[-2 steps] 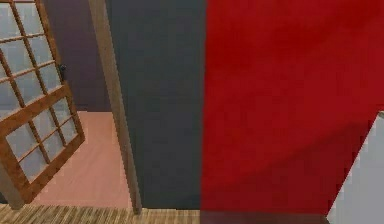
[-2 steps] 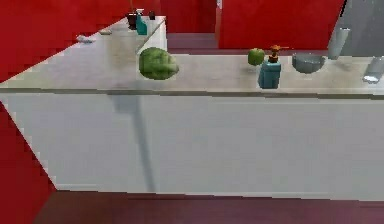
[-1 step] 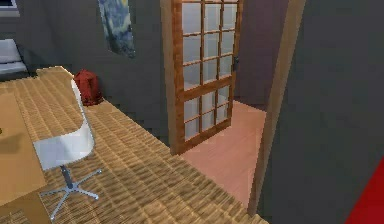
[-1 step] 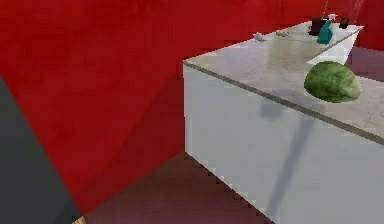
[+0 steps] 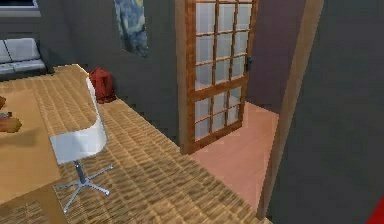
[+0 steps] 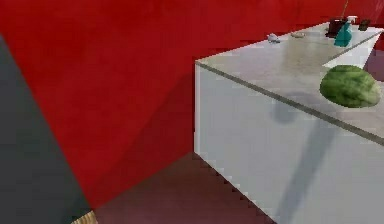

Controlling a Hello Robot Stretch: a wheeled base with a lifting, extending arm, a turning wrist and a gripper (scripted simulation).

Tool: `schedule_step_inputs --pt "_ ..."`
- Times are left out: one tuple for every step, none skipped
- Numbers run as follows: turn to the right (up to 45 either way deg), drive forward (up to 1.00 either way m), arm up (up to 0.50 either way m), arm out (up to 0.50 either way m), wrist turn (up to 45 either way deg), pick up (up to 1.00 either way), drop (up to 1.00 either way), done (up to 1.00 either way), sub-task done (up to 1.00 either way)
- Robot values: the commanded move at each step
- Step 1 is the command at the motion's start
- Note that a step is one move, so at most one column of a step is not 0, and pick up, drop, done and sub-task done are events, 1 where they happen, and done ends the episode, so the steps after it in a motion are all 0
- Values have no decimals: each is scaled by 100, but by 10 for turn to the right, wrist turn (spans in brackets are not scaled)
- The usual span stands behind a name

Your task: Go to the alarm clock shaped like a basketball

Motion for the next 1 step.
schedule_step_inputs --pt "0 80 0 0 0 0 0 0 0"
